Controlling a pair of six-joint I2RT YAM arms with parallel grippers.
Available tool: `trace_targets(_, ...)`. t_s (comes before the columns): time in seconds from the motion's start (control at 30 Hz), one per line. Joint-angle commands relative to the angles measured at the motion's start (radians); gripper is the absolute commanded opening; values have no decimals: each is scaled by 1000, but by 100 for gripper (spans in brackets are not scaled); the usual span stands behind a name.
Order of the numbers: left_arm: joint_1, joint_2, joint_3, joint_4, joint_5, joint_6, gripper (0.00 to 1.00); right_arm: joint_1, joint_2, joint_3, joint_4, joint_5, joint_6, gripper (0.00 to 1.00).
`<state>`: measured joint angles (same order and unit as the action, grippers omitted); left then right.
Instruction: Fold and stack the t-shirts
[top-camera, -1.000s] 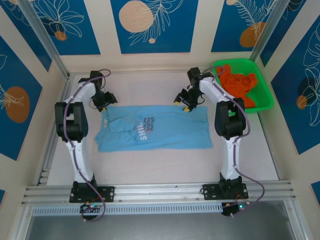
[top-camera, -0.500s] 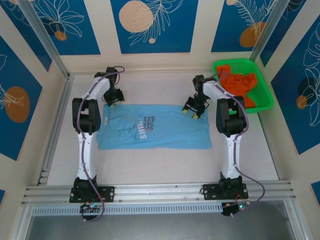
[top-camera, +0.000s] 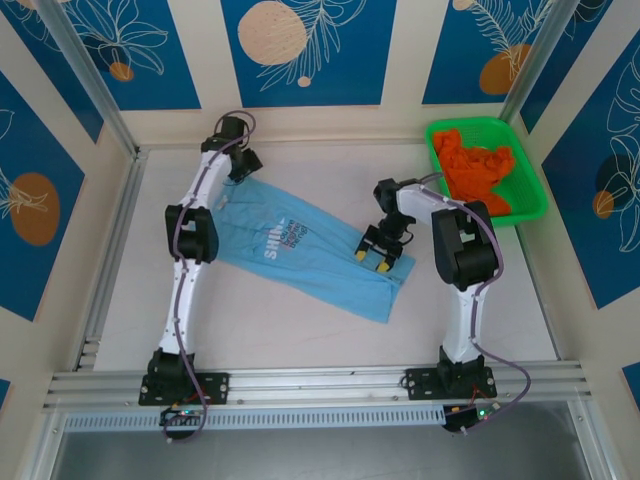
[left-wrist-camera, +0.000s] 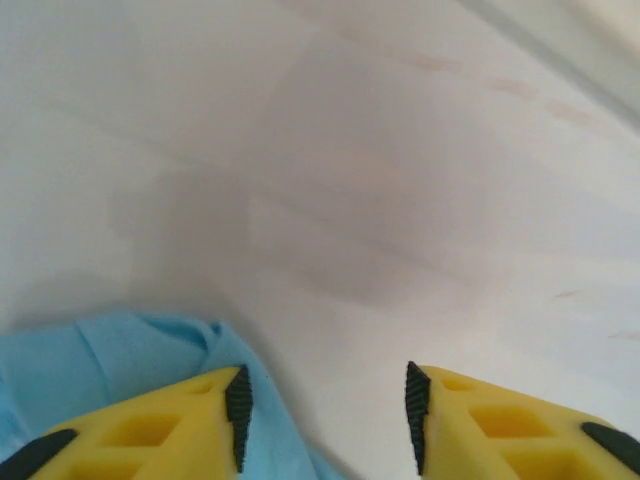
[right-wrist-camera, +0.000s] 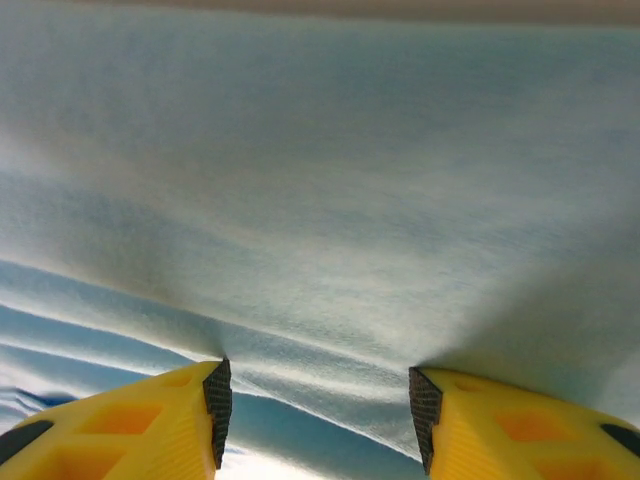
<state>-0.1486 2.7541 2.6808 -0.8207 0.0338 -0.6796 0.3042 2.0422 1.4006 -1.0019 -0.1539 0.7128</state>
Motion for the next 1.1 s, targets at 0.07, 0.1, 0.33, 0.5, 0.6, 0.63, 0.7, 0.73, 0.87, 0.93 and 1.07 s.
trace_targets(0.07,-6,-96,50,144,-7,-15,72,73,-72,-86,12,-26,25,57)
trace_targets(0.1,-6,-138,49,119,-35,-2,77,76,-88,-78,6,1,13,58)
trace_targets(0.33,-28,-454,-204,-233,-189,-69,73,46,-139,77,-73,142,-139,61)
trace_targets(0.5,-103,-727,-746,-187,-220,-238,72,94,-275,-20,0,66,-203,63)
trace_targets(0.6,-129,-826,-1007,-143,-217,-412,72,143,-363,-111,33,40,-246,66)
trace_targets(0.63,-135,-845,-1080,-123,-213,-470,72,162,-386,-135,35,45,-258,66)
trace_targets(0.7,-138,-855,-1183,-62,-178,-521,72,186,-412,-184,37,47,-275,66)
trace_targets(0.73,-138,-845,-1205,-31,-157,-521,72,199,-415,-203,38,43,-279,67)
trace_targets(0.87,-144,-731,-1135,-41,-168,-426,74,226,-383,-257,47,15,-275,63)
trace_targets(0.93,-144,-661,-1083,-42,-159,-379,74,240,-355,-278,62,-4,-263,61)
trace_targets(1.07,-144,-512,-937,-25,-113,-280,74,273,-307,-307,87,11,-218,60)
